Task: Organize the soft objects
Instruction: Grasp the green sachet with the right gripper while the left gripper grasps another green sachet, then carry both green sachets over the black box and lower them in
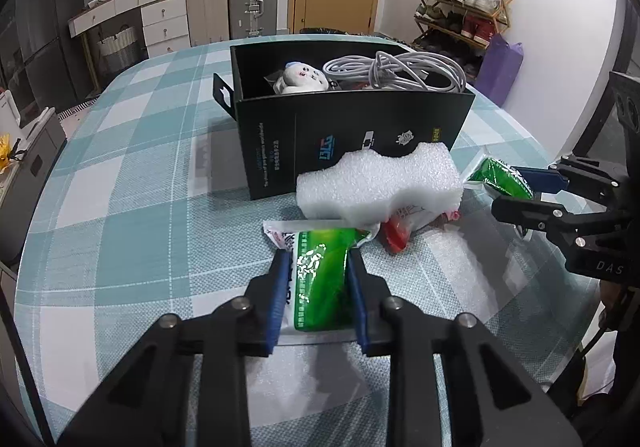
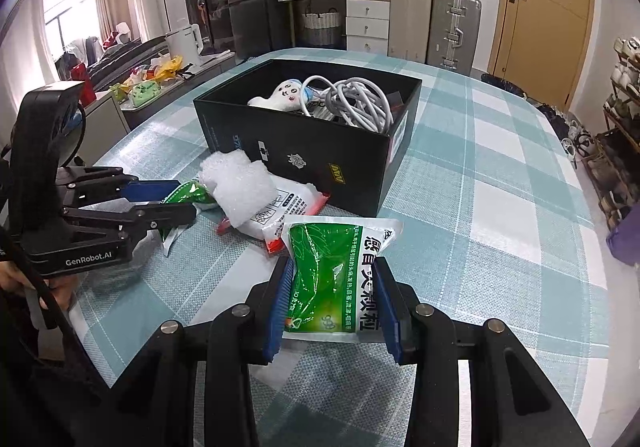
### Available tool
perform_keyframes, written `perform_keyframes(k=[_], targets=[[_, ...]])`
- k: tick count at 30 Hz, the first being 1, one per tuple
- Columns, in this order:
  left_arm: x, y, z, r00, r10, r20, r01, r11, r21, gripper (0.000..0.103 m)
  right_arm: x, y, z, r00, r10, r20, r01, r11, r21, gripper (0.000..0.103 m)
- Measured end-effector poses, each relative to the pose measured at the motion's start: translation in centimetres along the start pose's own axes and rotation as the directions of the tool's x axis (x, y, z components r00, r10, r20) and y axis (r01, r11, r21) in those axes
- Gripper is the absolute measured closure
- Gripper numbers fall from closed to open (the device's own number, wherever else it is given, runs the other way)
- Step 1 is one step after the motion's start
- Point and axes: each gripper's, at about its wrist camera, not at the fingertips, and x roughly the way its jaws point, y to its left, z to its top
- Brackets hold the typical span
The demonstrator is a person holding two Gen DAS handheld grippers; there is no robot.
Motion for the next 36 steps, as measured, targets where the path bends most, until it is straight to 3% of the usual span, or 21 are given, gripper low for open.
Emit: perform_keyframes(k=[17,36], targets=[[-3.1,0.8,0.5,0.994,-0.02,0.103,0.026,0.998,-0.058,0.079,-1.9,0.1,0.8,0.998,-0.002,0.07,0.001,1.0,0.014,0.063],[-4.4,1.3,4.6,0.984,-0.028,0.176,0.04,0.997,-0.066,0.079,-5.1,0.3,4.2,0.985,-0.007,0.172,0.009,1.0,-0.01,0.063]])
